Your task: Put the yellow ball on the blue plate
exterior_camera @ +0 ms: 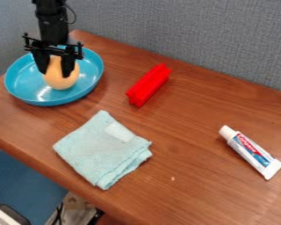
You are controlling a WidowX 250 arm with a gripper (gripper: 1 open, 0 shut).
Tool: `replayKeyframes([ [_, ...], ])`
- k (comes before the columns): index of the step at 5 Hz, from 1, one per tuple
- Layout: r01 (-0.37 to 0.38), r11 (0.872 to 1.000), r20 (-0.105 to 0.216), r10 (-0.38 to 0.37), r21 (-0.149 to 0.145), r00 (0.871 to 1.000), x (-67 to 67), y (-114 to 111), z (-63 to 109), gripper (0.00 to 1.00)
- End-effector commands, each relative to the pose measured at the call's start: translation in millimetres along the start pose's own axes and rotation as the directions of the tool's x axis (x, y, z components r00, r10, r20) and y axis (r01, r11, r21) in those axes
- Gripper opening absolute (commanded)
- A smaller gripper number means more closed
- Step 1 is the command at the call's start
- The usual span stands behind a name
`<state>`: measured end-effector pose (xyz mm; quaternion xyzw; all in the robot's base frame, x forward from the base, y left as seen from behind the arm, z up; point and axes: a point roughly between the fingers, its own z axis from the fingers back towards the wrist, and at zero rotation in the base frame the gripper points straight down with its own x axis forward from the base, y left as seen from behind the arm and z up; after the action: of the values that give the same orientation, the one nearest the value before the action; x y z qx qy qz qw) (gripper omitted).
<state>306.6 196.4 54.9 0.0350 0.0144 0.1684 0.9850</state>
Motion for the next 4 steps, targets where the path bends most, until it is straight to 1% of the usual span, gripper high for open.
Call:
replayKeyframes([
  [1,-0.02,1.0,0.038,0.02,0.007,0.999,5.7,9.7,10.6,0.0],
  [4,-0.016,1.0,0.034,0.016,-0.002,0.999,5.5,10.7,10.8,0.0],
])
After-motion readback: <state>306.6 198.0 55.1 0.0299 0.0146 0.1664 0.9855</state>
